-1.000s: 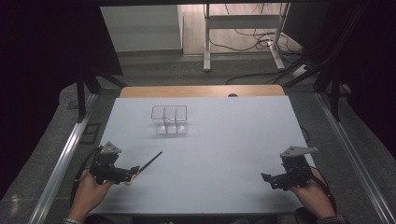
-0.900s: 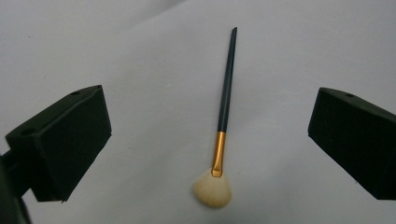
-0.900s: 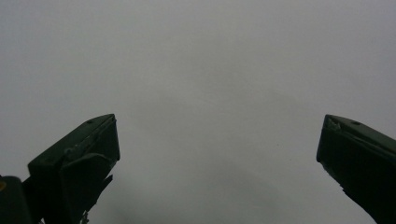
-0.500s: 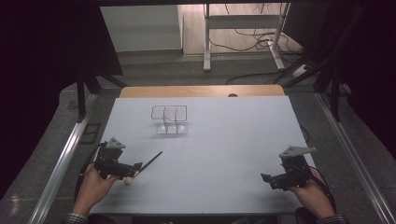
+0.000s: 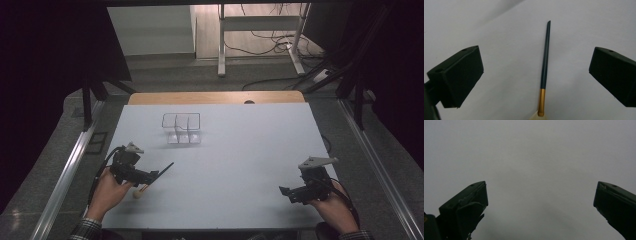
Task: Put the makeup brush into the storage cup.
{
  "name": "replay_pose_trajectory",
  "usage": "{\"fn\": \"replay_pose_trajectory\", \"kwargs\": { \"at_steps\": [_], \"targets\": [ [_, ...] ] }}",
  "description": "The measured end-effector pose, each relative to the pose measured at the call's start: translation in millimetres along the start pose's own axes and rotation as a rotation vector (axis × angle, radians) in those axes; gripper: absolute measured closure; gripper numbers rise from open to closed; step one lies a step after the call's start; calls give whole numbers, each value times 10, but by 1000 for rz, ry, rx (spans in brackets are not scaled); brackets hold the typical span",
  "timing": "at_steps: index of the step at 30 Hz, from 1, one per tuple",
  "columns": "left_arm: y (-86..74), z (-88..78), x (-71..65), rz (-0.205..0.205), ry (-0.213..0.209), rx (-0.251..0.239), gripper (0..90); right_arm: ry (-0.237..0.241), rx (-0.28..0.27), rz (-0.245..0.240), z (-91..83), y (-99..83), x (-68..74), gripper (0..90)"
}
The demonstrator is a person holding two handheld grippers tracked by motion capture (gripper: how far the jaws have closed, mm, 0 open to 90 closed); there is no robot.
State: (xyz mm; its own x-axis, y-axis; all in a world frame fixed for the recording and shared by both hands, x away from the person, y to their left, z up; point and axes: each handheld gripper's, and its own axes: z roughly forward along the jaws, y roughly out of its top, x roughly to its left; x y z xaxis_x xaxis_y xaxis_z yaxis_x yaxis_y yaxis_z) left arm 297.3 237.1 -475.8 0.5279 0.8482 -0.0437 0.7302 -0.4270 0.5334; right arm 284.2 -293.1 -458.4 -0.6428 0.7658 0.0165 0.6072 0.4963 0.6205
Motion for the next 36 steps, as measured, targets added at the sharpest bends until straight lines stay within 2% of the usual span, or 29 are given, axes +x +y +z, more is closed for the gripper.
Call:
{"fn": "replay_pose_trajectory", "kwargs": {
  "at_steps": [3, 8, 11, 19, 20, 27, 33, 36],
  "targets": [
    [76, 59, -20, 12, -3, 24, 0, 1, 1, -1, 4, -1, 0, 0],
    [99, 88, -1, 10, -18, 37, 0, 5, 6, 1, 6, -3, 4, 0],
    [70, 113, 28, 1, -22, 52, 2, 6, 6, -3, 8, -3, 3, 0],
    [14, 220, 26, 12, -44, 93, 27, 6, 10, -7, 9, -2, 7, 0],
    [2, 257, 17, 17, -51, 113, 28, 7, 10, -8, 10, -2, 8, 0],
    [-36, 349, 0, 20, -62, 159, 43, 10, 17, -9, 12, -2, 16, 0],
    [-80, 410, 3, 9, -68, 203, 79, 12, 19, -19, 19, -2, 20, 0],
    [-93, 417, 14, -1, -70, 213, 128, 12, 21, -21, 19, -1, 22, 0]
  ]
}}
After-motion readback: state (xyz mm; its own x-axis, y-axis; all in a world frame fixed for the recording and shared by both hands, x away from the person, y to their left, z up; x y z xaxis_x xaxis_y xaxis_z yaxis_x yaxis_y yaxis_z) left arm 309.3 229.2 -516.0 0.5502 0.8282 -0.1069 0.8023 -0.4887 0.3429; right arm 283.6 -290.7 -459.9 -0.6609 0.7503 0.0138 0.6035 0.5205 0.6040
